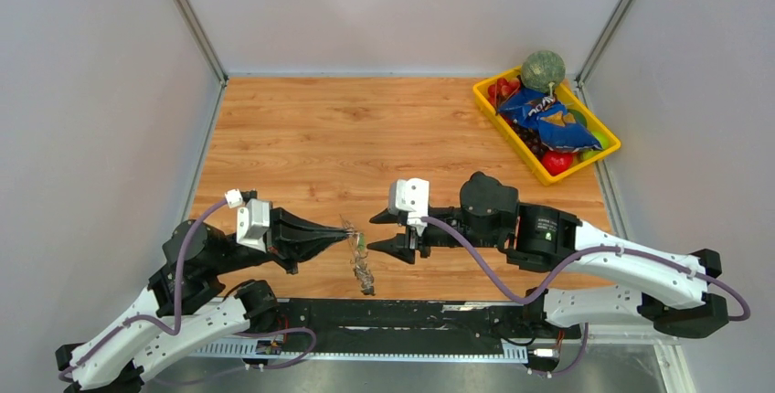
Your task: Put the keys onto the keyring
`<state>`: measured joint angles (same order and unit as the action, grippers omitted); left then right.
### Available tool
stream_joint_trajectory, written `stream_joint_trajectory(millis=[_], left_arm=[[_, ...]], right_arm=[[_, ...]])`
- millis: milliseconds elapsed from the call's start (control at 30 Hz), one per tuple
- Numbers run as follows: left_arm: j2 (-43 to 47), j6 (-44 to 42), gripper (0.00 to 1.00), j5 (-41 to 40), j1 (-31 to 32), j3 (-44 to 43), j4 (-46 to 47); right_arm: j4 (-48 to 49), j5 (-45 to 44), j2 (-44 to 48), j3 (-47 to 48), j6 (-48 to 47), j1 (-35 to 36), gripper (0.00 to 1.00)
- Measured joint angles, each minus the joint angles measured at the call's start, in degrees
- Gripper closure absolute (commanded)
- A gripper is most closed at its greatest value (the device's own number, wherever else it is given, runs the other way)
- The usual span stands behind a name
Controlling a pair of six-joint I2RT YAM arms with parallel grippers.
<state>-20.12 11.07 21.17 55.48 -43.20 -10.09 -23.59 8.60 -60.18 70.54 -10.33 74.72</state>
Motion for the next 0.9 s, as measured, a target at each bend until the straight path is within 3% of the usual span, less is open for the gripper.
stream_joint_trajectory(millis=[367,900], left_arm=[[-0.3,3.5,1.00,2.7,0.0,0.5,3.5],[-0.3,4.1,1.00,3.2,0.0,0.5,3.7]], right_arm=[[-0.1,4.3,-1.6,4.8,-5.3,2.1,0.56],[-0.2,4.8,-4.9,6.8,-5.7,2.3,0.72]])
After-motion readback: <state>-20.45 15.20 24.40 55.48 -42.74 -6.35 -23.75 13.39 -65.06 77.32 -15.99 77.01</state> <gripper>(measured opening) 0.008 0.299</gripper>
